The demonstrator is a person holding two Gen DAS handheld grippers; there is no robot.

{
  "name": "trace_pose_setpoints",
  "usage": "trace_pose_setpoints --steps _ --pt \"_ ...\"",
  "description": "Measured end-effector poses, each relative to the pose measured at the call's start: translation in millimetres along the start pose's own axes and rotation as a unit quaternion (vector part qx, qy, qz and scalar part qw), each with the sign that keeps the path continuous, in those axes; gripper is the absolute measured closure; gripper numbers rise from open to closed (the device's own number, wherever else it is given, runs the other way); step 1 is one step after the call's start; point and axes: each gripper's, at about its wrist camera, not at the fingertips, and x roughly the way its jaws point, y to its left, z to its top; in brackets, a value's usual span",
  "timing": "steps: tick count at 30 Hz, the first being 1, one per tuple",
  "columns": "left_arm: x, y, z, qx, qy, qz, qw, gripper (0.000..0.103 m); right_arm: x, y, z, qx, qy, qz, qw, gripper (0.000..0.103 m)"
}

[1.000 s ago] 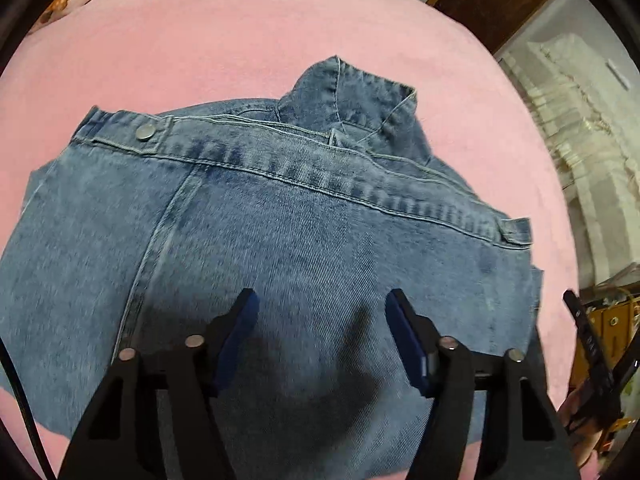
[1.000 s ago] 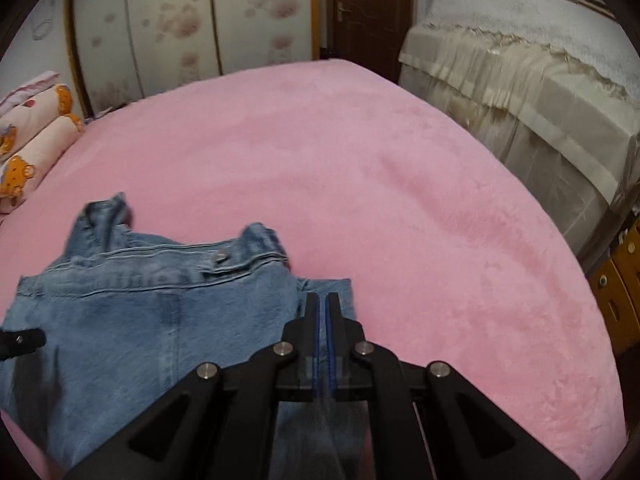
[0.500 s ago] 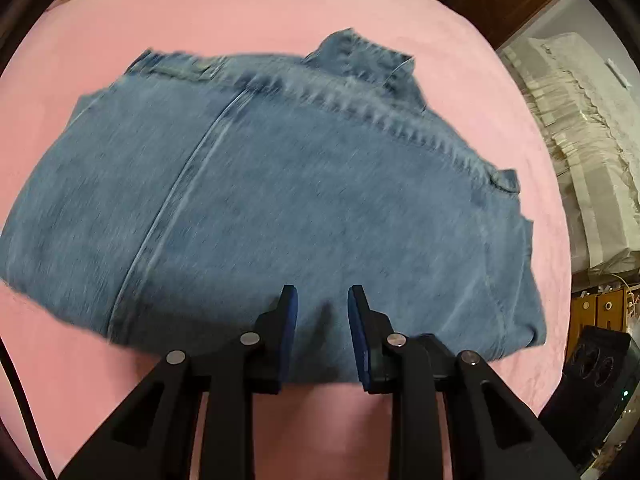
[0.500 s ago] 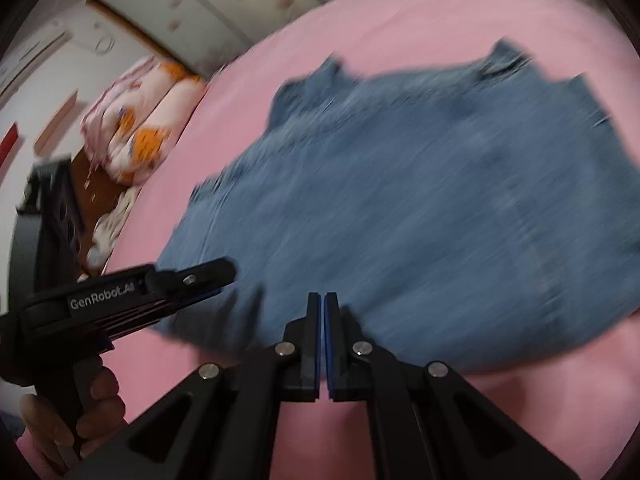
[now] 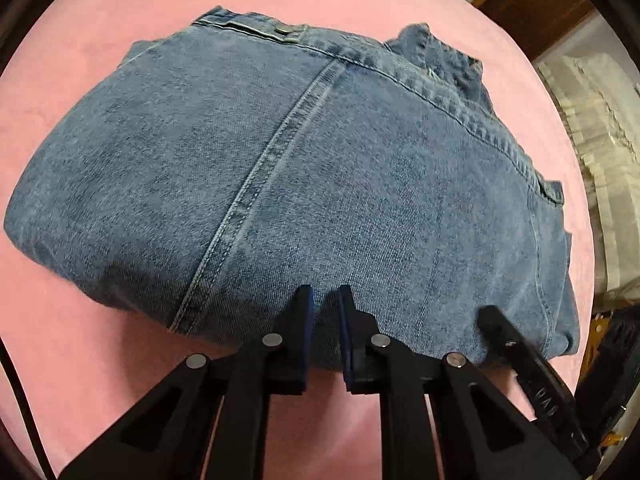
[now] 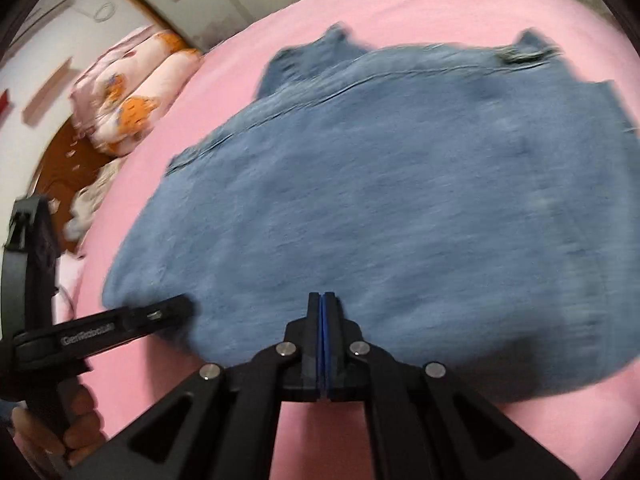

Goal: Fold large clothes

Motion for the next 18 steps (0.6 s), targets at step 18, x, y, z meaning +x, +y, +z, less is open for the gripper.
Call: trace_pose_setpoints --steps 18 --pt "-23 31 8 -0.018 -0.046 0.052 0.9974 0.097 -85 -134 -18 0.083 -0.070 -0.223 0.969 0.103"
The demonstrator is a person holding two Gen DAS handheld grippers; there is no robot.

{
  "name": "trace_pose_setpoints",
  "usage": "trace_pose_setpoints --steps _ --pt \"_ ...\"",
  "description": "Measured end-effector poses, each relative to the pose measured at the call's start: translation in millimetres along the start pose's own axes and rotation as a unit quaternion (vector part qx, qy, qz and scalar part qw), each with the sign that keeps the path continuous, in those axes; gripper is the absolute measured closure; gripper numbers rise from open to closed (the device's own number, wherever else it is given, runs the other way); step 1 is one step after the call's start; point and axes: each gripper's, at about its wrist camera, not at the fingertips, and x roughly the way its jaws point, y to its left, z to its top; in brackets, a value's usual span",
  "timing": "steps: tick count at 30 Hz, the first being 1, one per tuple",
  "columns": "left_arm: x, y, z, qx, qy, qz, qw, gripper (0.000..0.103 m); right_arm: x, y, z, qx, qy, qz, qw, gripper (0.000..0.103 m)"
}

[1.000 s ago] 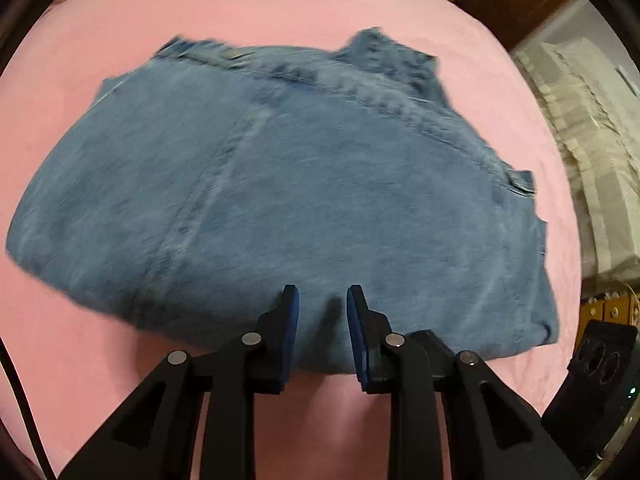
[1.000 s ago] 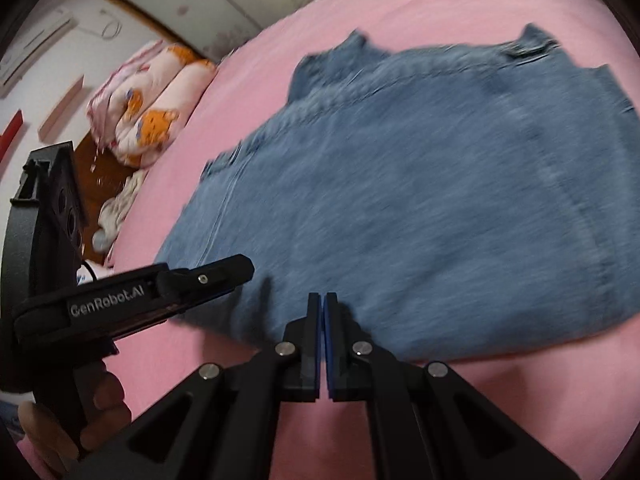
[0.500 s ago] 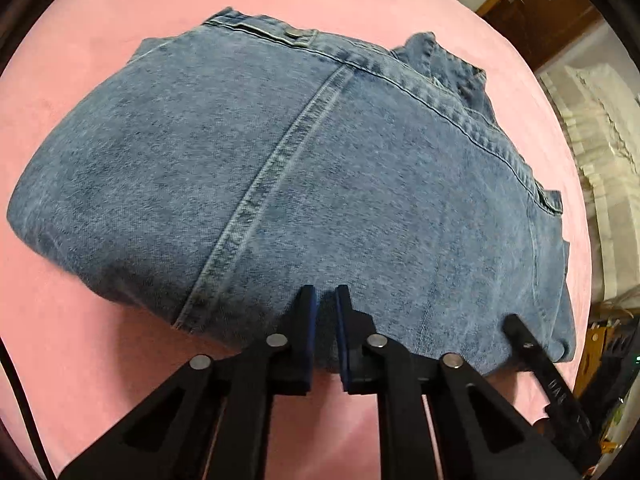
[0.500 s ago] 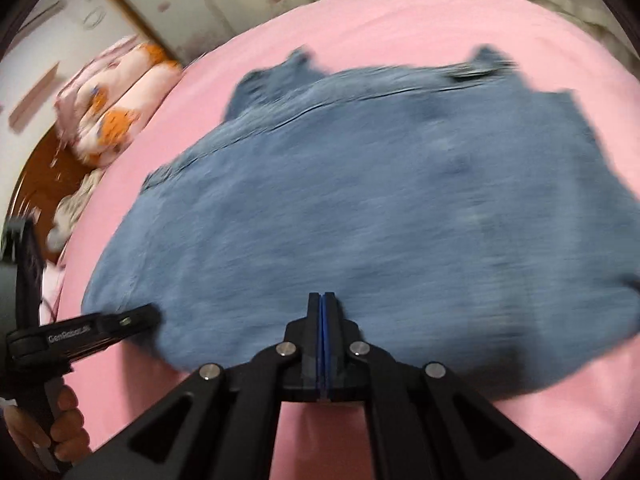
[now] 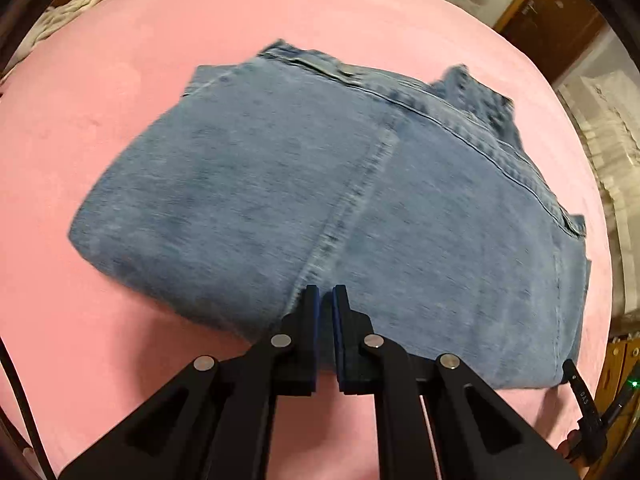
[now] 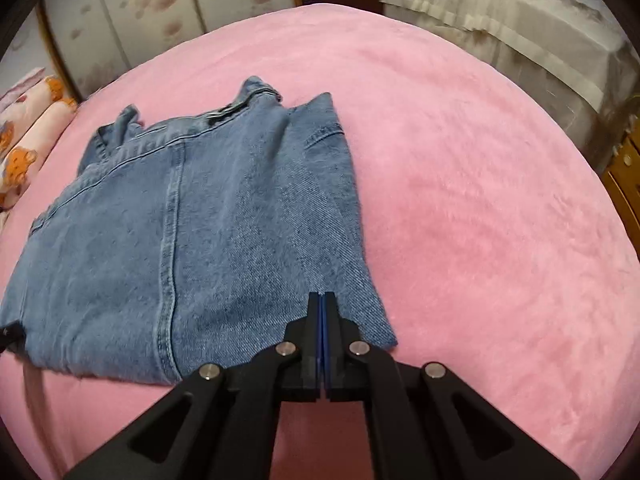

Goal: Fold large clothes

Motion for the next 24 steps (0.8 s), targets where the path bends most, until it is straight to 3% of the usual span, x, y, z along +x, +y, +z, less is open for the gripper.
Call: trace_pose_setpoints --steps 1,3,4,7,11,14,17,21,24 --pt "2 3 1 0.004 -0.001 0.005 1.0000 0.097 3 -1 -1 0.013 0.003 -0.002 1.000 0.103" --pt "6 11 4 0.030 -0.015 0.085 0.9958 0.097 5 3 2 0.033 0.008 -0.002 0.999 0.103" --pt "8 20 7 0.033 -0.019 0.108 0.9934 0.097 6 0 4 0.050 0.011 0.002 0.999 0.103" --pt "10 42 11 0.007 -0.019 0.075 0.9970 0.098 10 -2 7 0.074 0.014 0.017 0.997 0.103" --pt "1 40 17 0.017 -0.020 0.084 0.9961 0.099 1 3 6 0.050 0.014 0.015 0.999 0.103" --pt "-17 22 16 0.030 -0.026 0.016 0.9991 0.098 -12 -1 6 0.063 0.023 0.100 0.993 0.103" --pt "-21 -4 8 0.038 0.004 -0.060 0.9974 0.098 -22 21 -1 0.058 0.045 0.183 0.980 0.103" --pt "-6 -39 -3 0.066 0.050 -0.120 0.9893 0.099 -27 73 -16 0.019 0.074 0.264 0.962 0.103" --pt "9 -68 -11 0.096 0.066 -0.132 0.9844 0.099 -20 111 -28 0.006 0.102 0.305 0.947 0.103"
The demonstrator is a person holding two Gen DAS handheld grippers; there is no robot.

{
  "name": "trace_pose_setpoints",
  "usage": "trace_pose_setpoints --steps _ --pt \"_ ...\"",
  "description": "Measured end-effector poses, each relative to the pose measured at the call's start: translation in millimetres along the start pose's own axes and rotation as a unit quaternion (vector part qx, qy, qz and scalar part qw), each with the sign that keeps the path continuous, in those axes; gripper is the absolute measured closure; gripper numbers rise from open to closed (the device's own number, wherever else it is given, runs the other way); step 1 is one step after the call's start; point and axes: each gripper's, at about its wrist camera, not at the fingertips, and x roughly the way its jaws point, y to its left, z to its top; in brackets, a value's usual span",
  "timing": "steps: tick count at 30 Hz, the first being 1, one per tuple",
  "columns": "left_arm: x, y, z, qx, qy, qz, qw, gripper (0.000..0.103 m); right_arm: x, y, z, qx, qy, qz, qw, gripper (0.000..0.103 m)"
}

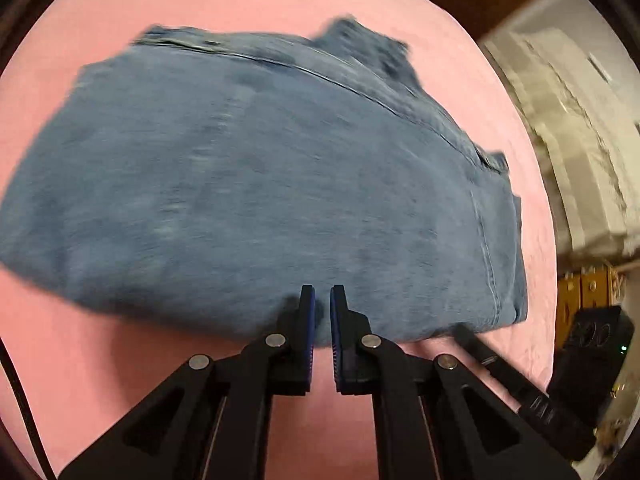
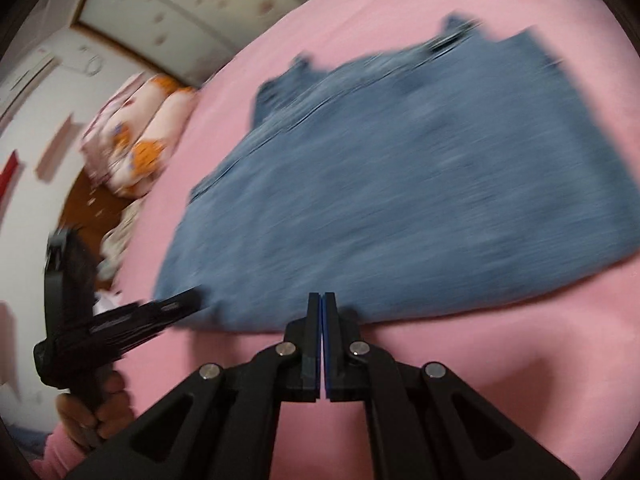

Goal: Fold large clothes

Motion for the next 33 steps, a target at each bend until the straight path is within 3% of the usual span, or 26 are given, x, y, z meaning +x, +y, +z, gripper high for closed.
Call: trace_pose_setpoints --steps 6,10,15,19,25,28,30,31,33 --pt "32 -25 28 0.041 0.009 0.000 0.9991 0.099 39 27 13 0.022 -0.013 0.024 0.999 0.103" --pt "43 -21 62 0.033 -0.005 0.005 0.9994 0.099 65 22 40 0.016 -0.020 -0.015 1.000 0.103" --pt "56 -21 102 0.028 -0.035 0.034 0.9984 0.098 95 20 88 0.005 -0.010 -0.014 1.000 0.103" --pt "67 -25 125 0.037 -0.049 0.067 0.9959 0.098 112 27 120 -0.035 -0.014 -0.042 0.998 0.103" --pt "54 -8 145 0.007 -0.100 0.121 0.9876 0.098 116 11 145 -0.014 -0.020 -0.047 0.999 0.103" --pt "43 11 149 0.003 -0.115 0.124 0.9856 0.098 101 0 153 -0.029 -0.034 -0.075 0.996 0.103" --pt "33 29 151 -0.004 -0.126 0.120 0.9848 0.098 90 -3 157 -0.060 -0.045 -0.121 0.990 0.103" --pt "29 36 152 -0.010 -0.128 0.128 0.9835 0.098 83 -6 160 -0.081 -0.050 -0.155 0.983 0.103" --pt "20 61 154 -0.028 -0.133 0.150 0.9792 0.098 71 -17 164 -0.088 -0.052 -0.176 0.979 0.103"
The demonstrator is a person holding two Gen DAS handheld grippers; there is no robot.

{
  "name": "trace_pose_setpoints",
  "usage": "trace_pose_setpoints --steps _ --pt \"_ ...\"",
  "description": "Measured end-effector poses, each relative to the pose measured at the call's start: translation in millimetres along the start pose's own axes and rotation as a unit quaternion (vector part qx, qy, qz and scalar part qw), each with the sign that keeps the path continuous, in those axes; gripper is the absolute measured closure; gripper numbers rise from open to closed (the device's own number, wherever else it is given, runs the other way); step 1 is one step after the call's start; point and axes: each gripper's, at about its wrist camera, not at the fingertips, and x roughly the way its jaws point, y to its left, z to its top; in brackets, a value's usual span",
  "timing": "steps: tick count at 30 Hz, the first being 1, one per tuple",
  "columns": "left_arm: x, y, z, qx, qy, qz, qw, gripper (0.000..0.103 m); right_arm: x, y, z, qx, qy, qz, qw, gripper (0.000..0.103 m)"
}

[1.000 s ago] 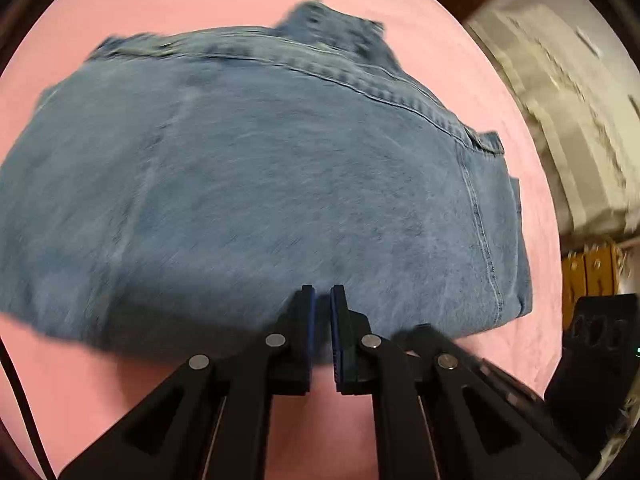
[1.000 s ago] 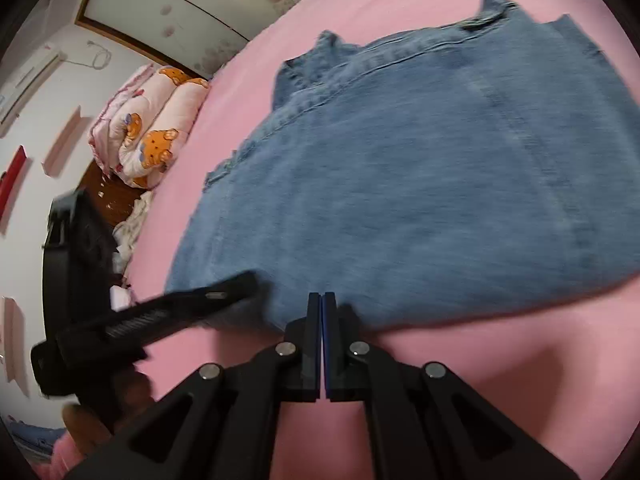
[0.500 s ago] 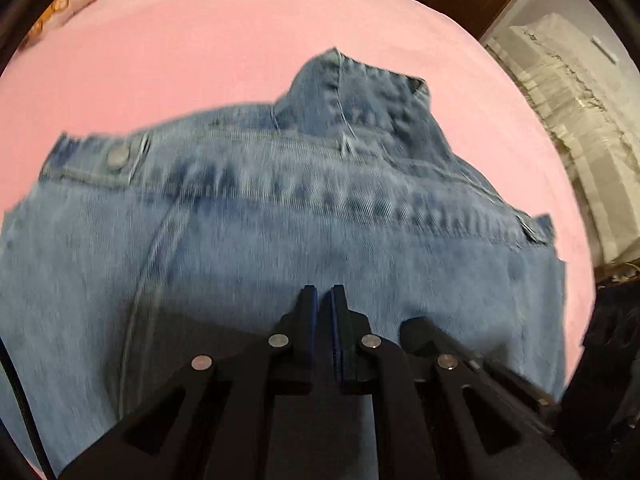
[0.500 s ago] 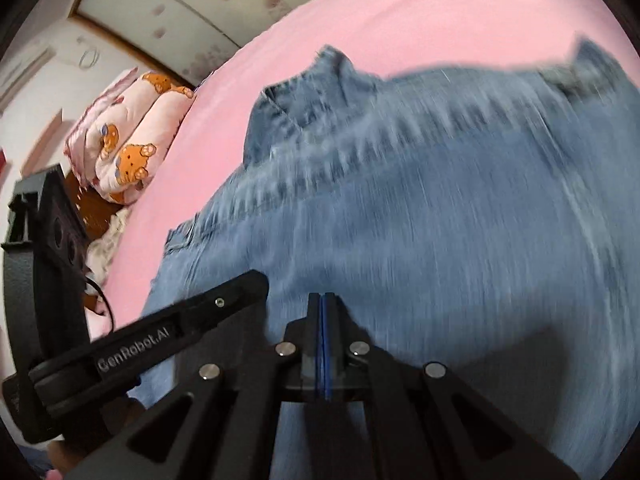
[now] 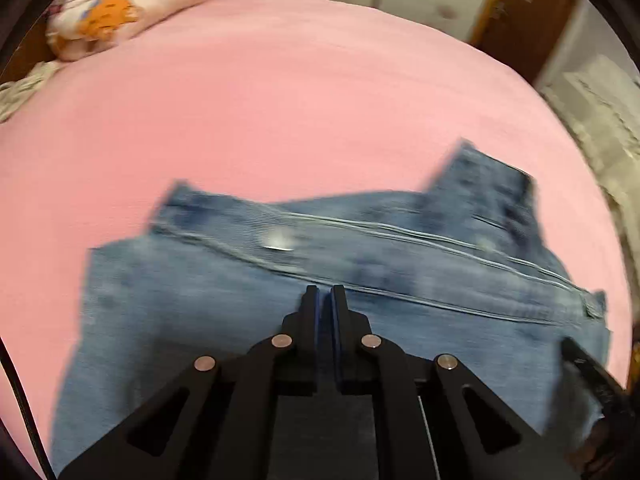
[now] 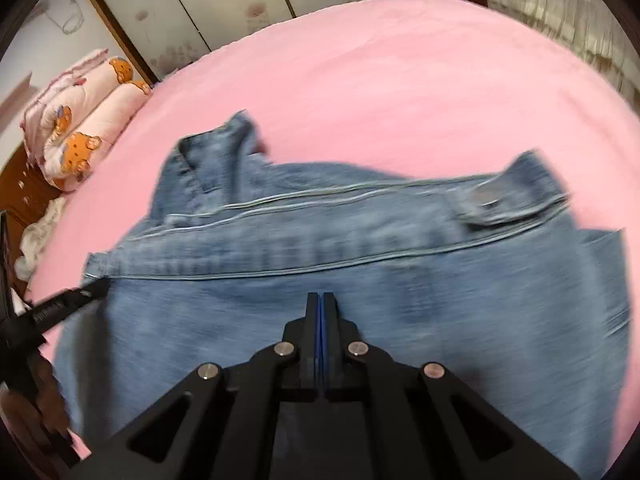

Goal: Fold large clothes

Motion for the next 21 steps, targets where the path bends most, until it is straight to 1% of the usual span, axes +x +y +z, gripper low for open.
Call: trace_pose_setpoints --steps 1,2,3,4,8,9,10,11,12,13,14,15,16,17,18,21 --pt "0 12 1 -0.009 -0.001 0.006 0.9999 0.098 -4 -12 1 0.005 -0.003 -0.020 1.000 0.103" --pt "2 24 3 -0.021 -0.001 0.013 0.9997 0.098 -5 -19 2 0.009 -0.005 -0.026 1.000 0.103" --pt "4 39 5 -0.037 0.001 0.016 0.9992 0.098 -9 -31 2 0.019 -0.009 -0.021 1.000 0.103" --pt "5 53 7 -0.052 -0.001 0.015 0.9985 0.098 -12 -42 2 0.025 -0.016 -0.043 0.999 0.103" --pt "9 88 11 -0.078 -0.003 0.020 0.9967 0.098 -20 -71 2 0.040 -0.021 -0.104 0.994 0.103" --pt "10 94 11 -0.077 0.001 0.016 0.9969 0.098 -23 -76 3 0.038 -0.023 -0.147 0.988 0.103" --pt "11 97 13 -0.072 0.003 0.011 0.9973 0.098 -25 -79 2 0.035 -0.027 -0.167 0.985 0.103" --pt "11 98 14 -0.067 0.004 0.014 0.9977 0.098 -26 -78 2 0.032 -0.030 -0.179 0.983 0.103" --pt "10 97 15 -0.053 0.003 0.021 0.9983 0.098 -27 -76 3 0.026 -0.034 -0.202 0.978 0.103" --pt "7 95 13 -0.044 0.001 0.030 0.9986 0.098 -26 -72 3 0.016 -0.037 -0.239 0.970 0.103" --pt "5 94 13 -0.037 0.000 0.036 0.9987 0.098 -25 -67 3 0.002 -0.040 -0.266 0.963 0.103" --pt "2 92 14 -0.038 -0.001 0.035 0.9987 0.098 -25 -61 4 -0.007 -0.041 -0.286 0.957 0.103" --pt "0 89 15 -0.044 0.000 0.029 0.9986 0.098 -27 -57 5 -0.006 -0.044 -0.296 0.954 0.103" --pt "-8 85 12 -0.058 0.001 0.021 0.9981 0.098 -28 -53 6 -0.003 -0.047 -0.297 0.954 0.103" --pt "-11 86 10 -0.067 0.001 0.014 0.9976 0.098 -33 -47 7 0.005 -0.054 -0.285 0.957 0.103" --pt "-31 91 3 -0.099 -0.001 -0.020 0.9949 0.098 -45 -29 10 0.021 -0.065 -0.253 0.965 0.103"
